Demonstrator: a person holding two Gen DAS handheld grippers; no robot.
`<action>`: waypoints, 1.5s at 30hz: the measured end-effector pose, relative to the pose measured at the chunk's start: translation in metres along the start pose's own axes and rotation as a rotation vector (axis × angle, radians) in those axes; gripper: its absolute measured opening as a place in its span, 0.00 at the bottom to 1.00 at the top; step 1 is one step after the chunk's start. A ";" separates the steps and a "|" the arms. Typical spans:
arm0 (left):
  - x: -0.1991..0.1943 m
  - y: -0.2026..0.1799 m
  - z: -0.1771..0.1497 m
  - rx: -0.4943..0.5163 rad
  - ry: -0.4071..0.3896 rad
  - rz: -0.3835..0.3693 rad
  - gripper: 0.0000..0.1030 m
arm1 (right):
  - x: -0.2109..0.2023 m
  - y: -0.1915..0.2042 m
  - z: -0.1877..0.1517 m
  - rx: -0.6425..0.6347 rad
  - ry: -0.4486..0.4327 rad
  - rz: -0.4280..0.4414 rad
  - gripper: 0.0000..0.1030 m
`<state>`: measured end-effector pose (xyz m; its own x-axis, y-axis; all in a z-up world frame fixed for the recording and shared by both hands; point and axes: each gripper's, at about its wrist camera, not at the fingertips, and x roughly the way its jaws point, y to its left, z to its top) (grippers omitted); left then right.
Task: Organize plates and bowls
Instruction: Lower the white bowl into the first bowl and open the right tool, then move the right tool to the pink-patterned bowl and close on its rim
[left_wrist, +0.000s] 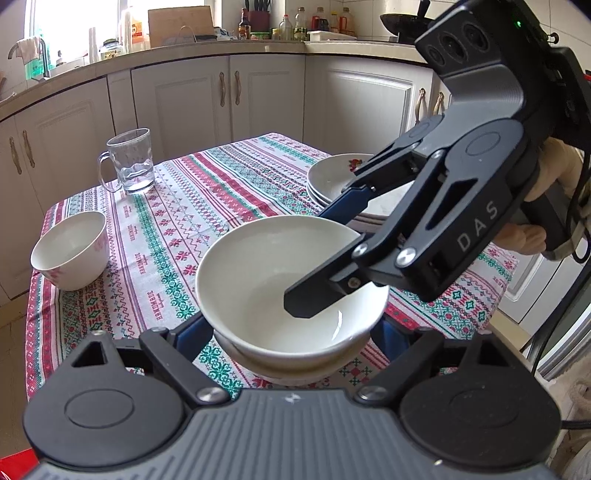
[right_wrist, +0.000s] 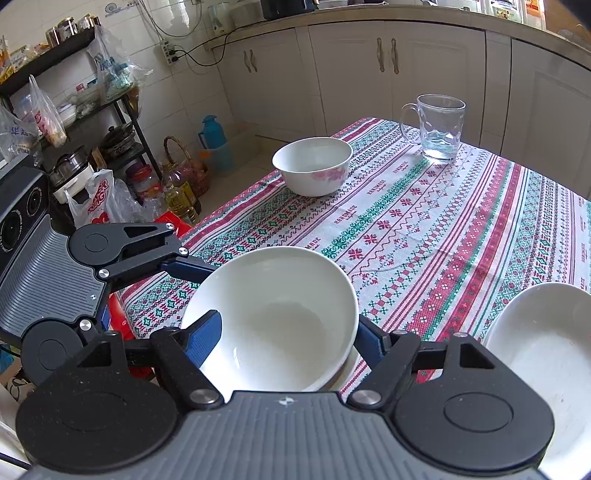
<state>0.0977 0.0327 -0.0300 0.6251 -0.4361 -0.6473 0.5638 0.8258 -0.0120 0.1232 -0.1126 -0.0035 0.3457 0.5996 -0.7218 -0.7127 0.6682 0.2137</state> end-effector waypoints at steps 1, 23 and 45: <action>0.000 0.001 0.000 -0.002 0.001 -0.002 0.89 | 0.000 0.000 0.000 0.002 -0.001 0.001 0.79; -0.013 -0.004 -0.001 0.045 -0.019 0.012 0.93 | -0.006 -0.003 -0.002 0.001 -0.036 -0.023 0.97; -0.042 0.076 -0.023 -0.114 -0.110 0.219 0.95 | 0.007 0.019 0.052 -0.115 -0.040 -0.097 1.00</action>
<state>0.1019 0.1222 -0.0207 0.7836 -0.2739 -0.5576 0.3482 0.9370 0.0291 0.1443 -0.0730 0.0301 0.4387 0.5531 -0.7083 -0.7390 0.6704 0.0658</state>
